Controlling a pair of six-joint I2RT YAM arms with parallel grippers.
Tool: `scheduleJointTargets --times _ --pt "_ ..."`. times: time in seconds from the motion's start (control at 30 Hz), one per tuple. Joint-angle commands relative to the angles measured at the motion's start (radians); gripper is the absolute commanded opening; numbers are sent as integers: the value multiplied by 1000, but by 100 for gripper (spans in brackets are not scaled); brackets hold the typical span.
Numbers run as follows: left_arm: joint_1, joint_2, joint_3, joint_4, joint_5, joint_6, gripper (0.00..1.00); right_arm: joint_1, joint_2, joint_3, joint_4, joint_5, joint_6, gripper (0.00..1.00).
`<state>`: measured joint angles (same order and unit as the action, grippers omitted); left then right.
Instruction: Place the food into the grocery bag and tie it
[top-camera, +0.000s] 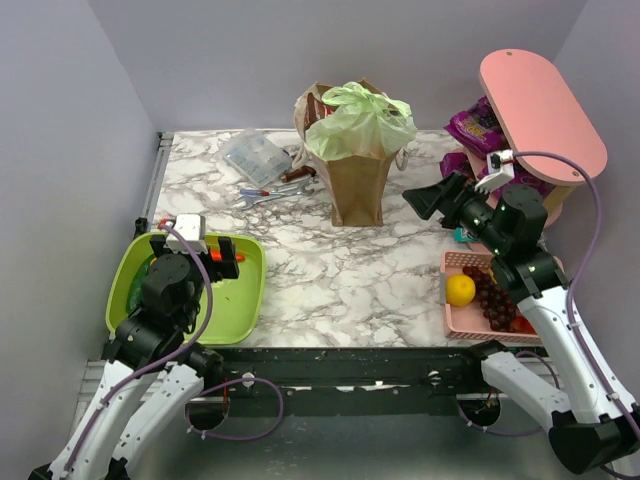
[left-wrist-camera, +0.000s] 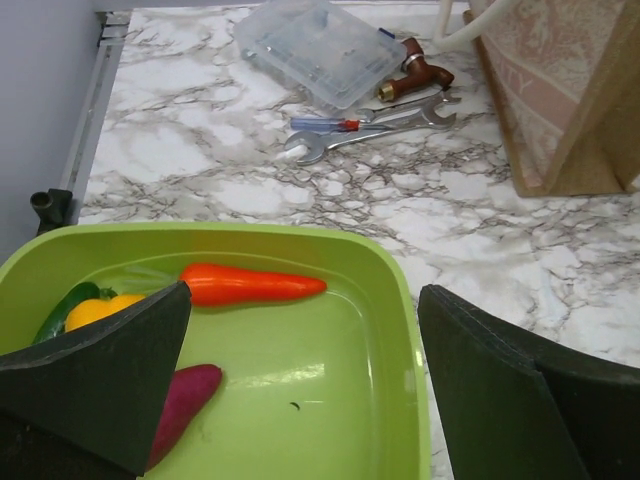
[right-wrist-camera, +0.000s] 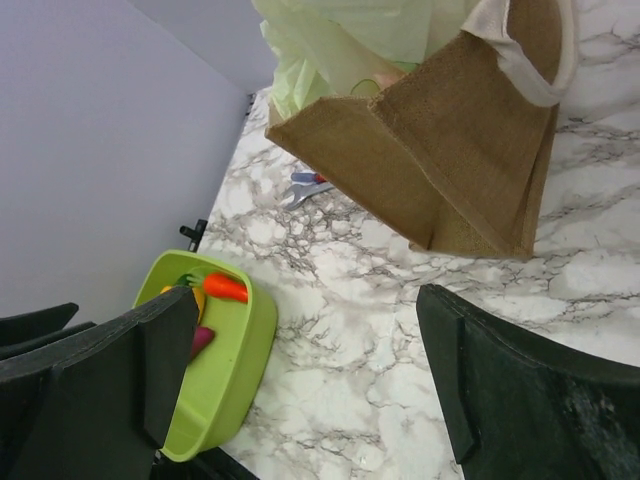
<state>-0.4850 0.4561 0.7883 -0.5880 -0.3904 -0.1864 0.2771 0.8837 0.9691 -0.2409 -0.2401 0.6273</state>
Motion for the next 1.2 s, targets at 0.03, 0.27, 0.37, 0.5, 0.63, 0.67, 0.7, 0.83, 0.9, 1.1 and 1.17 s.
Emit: scheduleJointTargets --times 0.03,0.27,0.37,0.5,0.63,0.67,0.7,0.83,0.9,1.1,1.17 --pt "9 -114 -83 48 -105 27 99 3 -65 -75 -8 32 -13 100" --pt "9 -187 -156 100 -129 -4 99 4 -149 -190 -35 74 12 100" --pt "9 -212 -190 145 -132 4 98 4 -196 -235 -56 107 25 100" --pt "10 -229 -226 195 -148 14 99 3 -279 -292 -115 136 23 100" --pt "11 -224 -233 214 -174 18 99 3 -384 -366 -175 142 46 100" --pt "12 -222 -233 212 -178 15 98 3 -419 -382 -187 142 50 100" --pt "11 -221 -234 209 -183 12 99 4 -463 -399 -196 141 56 100" --pt "12 -221 -243 221 -197 13 99 3 -606 -458 -222 131 115 100" --pt "12 -221 -246 230 -198 19 99 2 -653 -478 -210 118 136 100" --pt "13 -229 -249 233 -206 27 99 3 -610 -454 -234 150 125 100" --pt "13 -238 -252 235 -208 31 98 3 -585 -448 -239 147 123 100"
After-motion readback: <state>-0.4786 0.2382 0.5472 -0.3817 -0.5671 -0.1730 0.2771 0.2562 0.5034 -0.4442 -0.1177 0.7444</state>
